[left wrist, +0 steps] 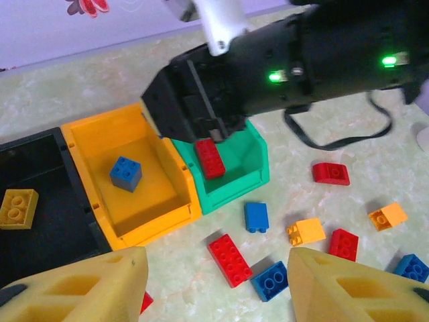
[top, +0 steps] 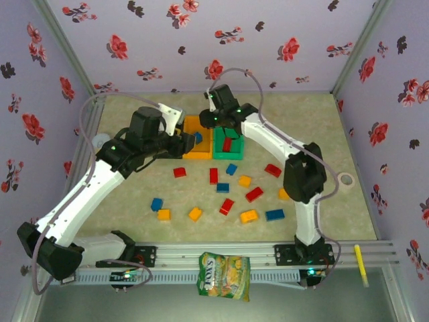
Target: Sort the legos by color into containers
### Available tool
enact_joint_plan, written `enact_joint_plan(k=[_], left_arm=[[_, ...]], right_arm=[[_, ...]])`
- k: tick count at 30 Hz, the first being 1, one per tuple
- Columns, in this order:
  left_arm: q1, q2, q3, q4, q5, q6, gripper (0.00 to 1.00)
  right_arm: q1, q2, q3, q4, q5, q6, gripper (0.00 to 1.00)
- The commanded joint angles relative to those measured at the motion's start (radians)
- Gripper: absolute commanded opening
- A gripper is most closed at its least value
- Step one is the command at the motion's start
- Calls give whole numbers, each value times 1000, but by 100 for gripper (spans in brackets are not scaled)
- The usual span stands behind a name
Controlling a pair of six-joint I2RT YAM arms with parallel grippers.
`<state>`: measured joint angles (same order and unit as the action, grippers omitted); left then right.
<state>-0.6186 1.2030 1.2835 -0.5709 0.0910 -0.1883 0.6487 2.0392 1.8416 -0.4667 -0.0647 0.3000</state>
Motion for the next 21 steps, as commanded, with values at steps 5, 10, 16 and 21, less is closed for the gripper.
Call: enact_joint_plan(k=[5,10,16,21], left_arm=[[15,-19,0,13,-2,6,59],[25,-27,-9,-7,-13,-12,63],[28,-6,13,-129,-23,-66,65],[25,-16,-7,-201,16,-114,64]], right_arm=[[-1,136,176,-46,-16,19,42],[-10,121,191,-77,1,7,59],[-11,6,130,-117,40,-26,67],[-19,-121,28,-128,67,-35,70]])
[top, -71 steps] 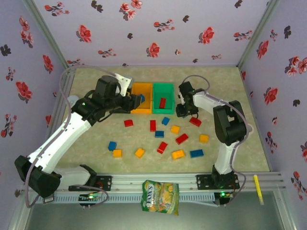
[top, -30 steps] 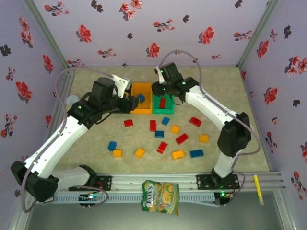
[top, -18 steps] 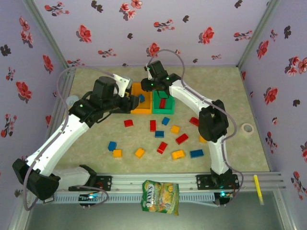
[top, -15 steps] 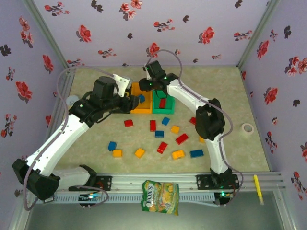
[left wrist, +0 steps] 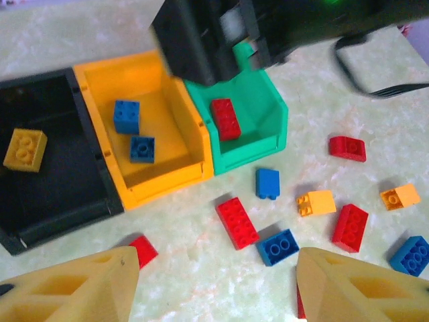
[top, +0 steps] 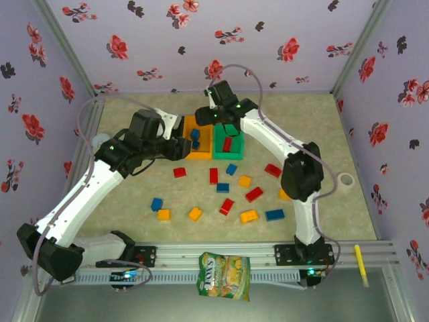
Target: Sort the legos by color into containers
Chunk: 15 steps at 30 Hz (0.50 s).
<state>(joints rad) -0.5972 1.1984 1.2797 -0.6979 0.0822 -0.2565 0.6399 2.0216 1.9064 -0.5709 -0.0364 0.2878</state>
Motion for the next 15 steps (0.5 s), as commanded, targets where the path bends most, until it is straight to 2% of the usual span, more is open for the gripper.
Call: enact_joint_plan(k=[1,8,15], left_arm=[[1,-15,-14,-82,39,-63,64],[-48,-13,-63,-209,58,-151,62],[-161,5,-204,-145,107,-270,60]], right_arm=[[-16,-130,-59,-24,39,-20,70],[-76,-265,-165,-49,52,-1,71],[-163,-349,-229,-94,116,53,72]])
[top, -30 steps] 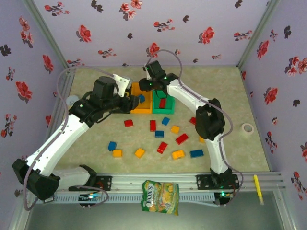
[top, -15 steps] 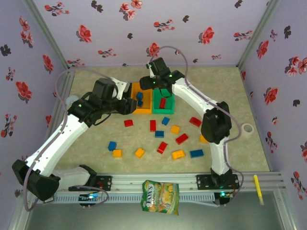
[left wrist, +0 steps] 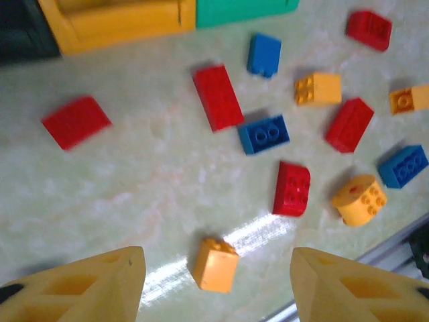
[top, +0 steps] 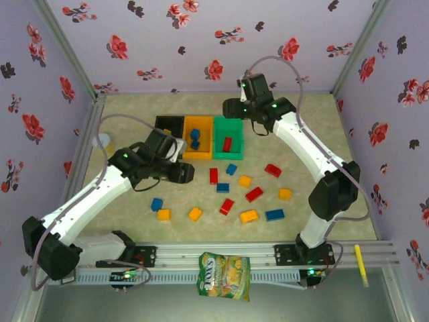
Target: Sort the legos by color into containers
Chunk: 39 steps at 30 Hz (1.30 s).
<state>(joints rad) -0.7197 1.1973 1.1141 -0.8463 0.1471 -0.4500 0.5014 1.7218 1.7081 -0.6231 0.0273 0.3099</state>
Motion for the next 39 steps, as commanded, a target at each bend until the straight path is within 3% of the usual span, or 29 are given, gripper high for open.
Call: enact_joint_plan(k=[1,7,15,32,39], left_arm=[[-60,16,-52,8,47,-86,60],[-161,103,-96,11,45,-70,59],[-225,188,-109,-32,15,-25,65],[-289,430,-91,-28,-66,17,67],[-304,483,-71,-35,-72,35,62]], right_arm=[[-30,-60,-43,-40,61,31,72],[-58,-119,-89,-43,87,31,73],[-72,-166,-117,-70,117,31,74],[-78,-190,-124,-104,151,26,75],[-80,-201,-131,-107,163,24,75]])
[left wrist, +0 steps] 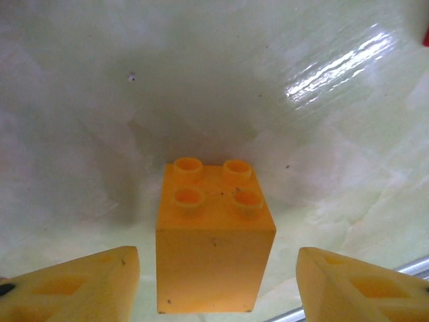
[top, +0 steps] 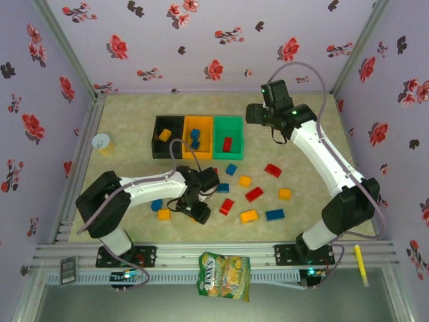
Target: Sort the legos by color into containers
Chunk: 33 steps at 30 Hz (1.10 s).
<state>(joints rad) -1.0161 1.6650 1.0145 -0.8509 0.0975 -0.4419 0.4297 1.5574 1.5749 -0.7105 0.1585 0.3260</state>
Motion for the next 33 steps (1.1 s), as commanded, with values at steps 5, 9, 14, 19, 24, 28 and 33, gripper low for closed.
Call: enact_joint_plan(k=[5,9,14,19,24,28,33], left_arm=[[-7,33,39,-37,-28,22,51],[-7,48,50,-46,-39,20,40],[-6,48,74,-61,-80,11,32],[45,-24,70,-47,-97,-19,29],[189,-101,143,-96,-144,-10,28],[336,-102,254,-107,-196,41,28],[508,-13,436,-115,-250,111,28]], right_arm=[[-9,-42,0,-24,38,4,75],[-12,-51,2,-30,46,-4,75],[-17,-60,4,-32,48,-11,74],[-18,-64,1,-37,45,-20,74],[-18,-75,-5,-44,40,-27,74],[-19,-86,-28,-29,19,-22,73],[-19,-99,-51,-24,-1,-19,73]])
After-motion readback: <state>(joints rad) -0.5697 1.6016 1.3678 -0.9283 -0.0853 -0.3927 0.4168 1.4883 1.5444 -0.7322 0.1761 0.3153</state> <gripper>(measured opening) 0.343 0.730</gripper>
